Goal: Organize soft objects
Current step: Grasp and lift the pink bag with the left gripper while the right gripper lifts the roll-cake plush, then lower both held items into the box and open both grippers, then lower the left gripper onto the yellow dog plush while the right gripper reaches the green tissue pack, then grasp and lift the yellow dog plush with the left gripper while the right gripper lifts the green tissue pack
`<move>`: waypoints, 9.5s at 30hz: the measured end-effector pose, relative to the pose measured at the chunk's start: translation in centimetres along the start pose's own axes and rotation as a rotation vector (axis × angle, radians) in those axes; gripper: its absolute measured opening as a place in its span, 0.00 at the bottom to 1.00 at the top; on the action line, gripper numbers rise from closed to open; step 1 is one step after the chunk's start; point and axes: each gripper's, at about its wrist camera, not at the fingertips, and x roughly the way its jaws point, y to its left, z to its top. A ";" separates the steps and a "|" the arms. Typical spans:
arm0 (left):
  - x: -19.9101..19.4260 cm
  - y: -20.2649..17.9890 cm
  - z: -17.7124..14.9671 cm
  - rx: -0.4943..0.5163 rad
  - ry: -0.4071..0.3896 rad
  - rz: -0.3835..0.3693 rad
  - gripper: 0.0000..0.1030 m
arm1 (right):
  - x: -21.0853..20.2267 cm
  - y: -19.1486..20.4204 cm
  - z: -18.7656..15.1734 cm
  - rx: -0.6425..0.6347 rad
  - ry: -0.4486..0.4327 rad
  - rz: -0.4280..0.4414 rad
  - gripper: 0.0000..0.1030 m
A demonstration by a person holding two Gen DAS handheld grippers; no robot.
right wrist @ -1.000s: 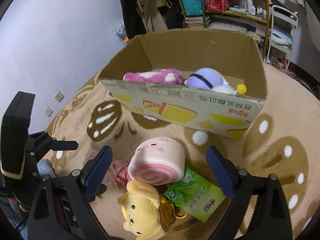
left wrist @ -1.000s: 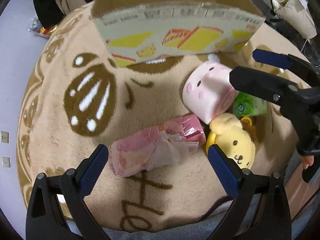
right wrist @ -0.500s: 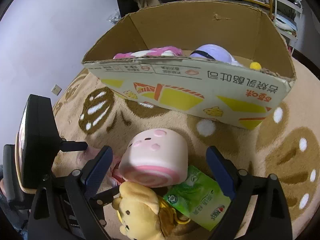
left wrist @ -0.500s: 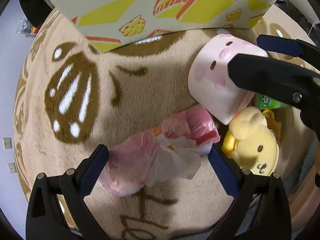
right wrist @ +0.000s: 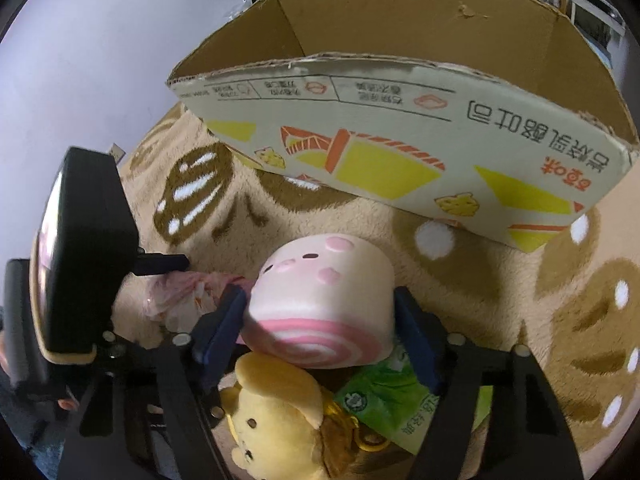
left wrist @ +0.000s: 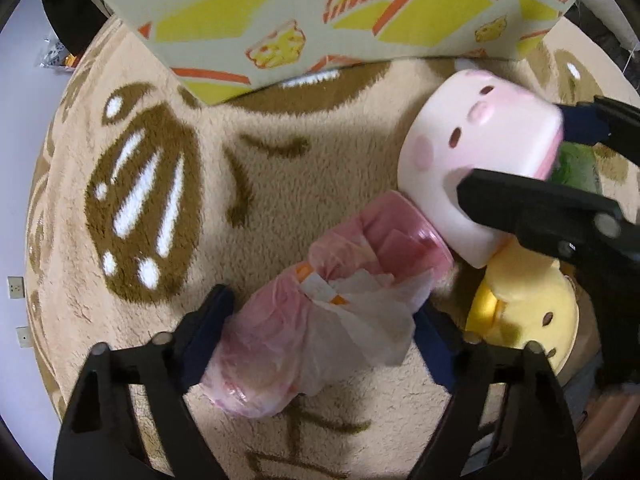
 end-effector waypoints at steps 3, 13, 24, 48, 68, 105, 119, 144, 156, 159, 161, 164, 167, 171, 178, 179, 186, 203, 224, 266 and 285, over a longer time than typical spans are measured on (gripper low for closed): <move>-0.7 1.1 0.2 -0.020 -0.013 -0.020 0.68 | -0.2 -0.1 0.0 0.002 -0.009 0.001 0.62; -3.8 4.4 -0.7 -0.114 -0.052 -0.056 0.42 | -2.4 -0.4 0.2 -0.001 -0.086 0.001 0.47; -7.8 8.3 -2.1 -0.245 -0.139 -0.046 0.38 | -5.2 -0.1 -0.3 -0.012 -0.171 -0.004 0.37; -19.2 6.5 -4.1 -0.332 -0.693 -0.007 0.38 | -15.9 -0.4 -1.0 0.041 -0.544 -0.071 0.35; -21.0 5.9 1.2 -0.274 -0.805 0.033 0.38 | -17.6 -2.2 1.3 0.055 -0.676 -0.138 0.35; -16.4 5.2 8.2 -0.215 -0.726 0.037 0.39 | -12.4 -5.5 4.7 0.073 -0.611 -0.118 0.41; -15.1 4.3 9.2 -0.174 -0.646 0.055 0.44 | -10.7 -5.7 4.5 0.057 -0.567 -0.109 0.48; -16.3 5.3 6.5 -0.250 -0.623 0.116 0.91 | -10.8 -6.1 4.3 0.087 -0.541 -0.097 0.82; -18.7 4.1 2.2 -0.223 -0.616 0.147 0.94 | -14.0 -4.7 2.1 0.084 -0.565 -0.122 0.91; -19.2 3.6 0.9 -0.235 -0.608 0.131 0.94 | -14.6 -4.0 1.4 0.069 -0.558 -0.130 0.97; -19.5 3.4 0.2 -0.248 -0.597 0.119 0.94 | -15.1 -3.3 0.7 0.058 -0.546 -0.154 0.98; -19.8 3.0 -0.5 -0.258 -0.579 0.102 0.94 | -15.4 -2.5 -0.1 0.042 -0.514 -0.174 0.99; -20.1 2.4 -1.4 -0.255 -0.573 0.118 0.94 | -15.6 -2.1 -0.8 0.040 -0.485 -0.177 0.99; -19.8 1.9 -2.3 -0.242 -0.539 0.101 0.94 | -15.6 -2.3 -1.7 0.072 -0.447 -0.161 0.99; -17.9 1.4 -3.0 -0.246 -0.460 0.055 0.94 | -14.7 -3.1 -3.0 0.133 -0.358 -0.136 0.99; -17.5 1.4 -3.0 -0.249 -0.443 0.041 0.94 | -14.6 -3.2 -3.1 0.142 -0.346 -0.126 0.99; -14.2 1.2 -2.4 -0.263 -0.347 0.000 0.94 | -12.2 -4.4 -3.1 0.199 -0.234 -0.096 0.99; -9.0 -1.0 -1.9 -0.277 -0.222 -0.124 0.94 | -7.1 -6.3 -3.1 0.283 -0.037 -0.073 0.99; -4.4 -4.0 -1.1 -0.226 -0.094 -0.157 0.94 | -1.5 -6.4 -3.3 0.312 0.136 -0.076 0.99; -5.4 -5.7 -2.5 -0.259 -0.101 -0.189 0.48 | -1.1 -5.0 -3.7 0.251 0.150 -0.113 0.73; -8.9 0.1 -2.8 -0.363 -0.251 0.022 0.48 | -5.6 -5.1 -3.0 0.239 -0.034 -0.050 0.72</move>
